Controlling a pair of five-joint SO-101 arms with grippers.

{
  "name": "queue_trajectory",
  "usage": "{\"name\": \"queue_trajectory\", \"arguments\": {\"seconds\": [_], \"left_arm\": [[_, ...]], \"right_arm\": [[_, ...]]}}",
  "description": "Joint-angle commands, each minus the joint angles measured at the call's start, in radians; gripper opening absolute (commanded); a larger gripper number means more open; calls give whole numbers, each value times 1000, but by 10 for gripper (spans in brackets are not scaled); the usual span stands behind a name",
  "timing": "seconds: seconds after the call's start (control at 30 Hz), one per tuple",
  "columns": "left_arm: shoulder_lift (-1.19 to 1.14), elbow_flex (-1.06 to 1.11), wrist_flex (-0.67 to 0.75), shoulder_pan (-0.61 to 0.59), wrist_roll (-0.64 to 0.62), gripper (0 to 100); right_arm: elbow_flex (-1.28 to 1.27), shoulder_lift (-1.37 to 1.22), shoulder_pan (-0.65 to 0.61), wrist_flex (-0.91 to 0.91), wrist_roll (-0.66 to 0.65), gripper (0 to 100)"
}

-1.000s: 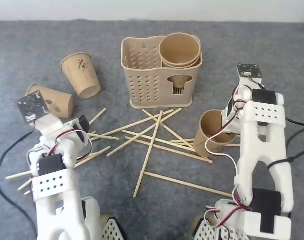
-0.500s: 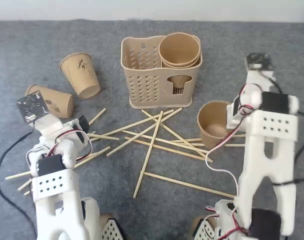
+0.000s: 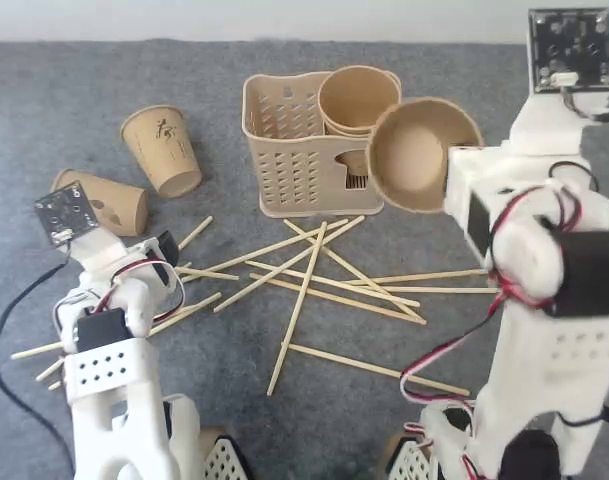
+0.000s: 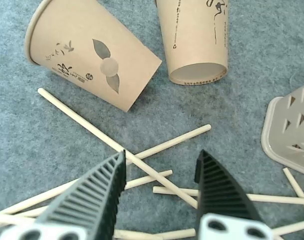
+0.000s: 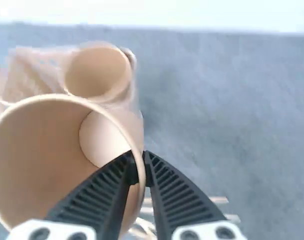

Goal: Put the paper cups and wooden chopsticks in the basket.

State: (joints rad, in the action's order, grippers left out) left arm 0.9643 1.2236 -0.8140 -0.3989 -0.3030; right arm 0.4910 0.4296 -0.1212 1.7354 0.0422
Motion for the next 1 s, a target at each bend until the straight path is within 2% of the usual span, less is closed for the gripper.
{"name": "queue_trajectory", "arguments": {"seconds": [0.0, 0.2, 0.4, 0.97], "left_arm": [[37, -5, 25, -5, 8, 210], [37, -5, 25, -6, 8, 210], [37, -5, 25, -6, 8, 210], [37, -5, 26, -6, 8, 210]], "right_arm": [[57, 33, -47, -163, 95, 8], [61, -84, -97, -392, 118, 8], [63, -272, -111, -513, 115, 8], [63, -458, -39, -453, 114, 9]]}}
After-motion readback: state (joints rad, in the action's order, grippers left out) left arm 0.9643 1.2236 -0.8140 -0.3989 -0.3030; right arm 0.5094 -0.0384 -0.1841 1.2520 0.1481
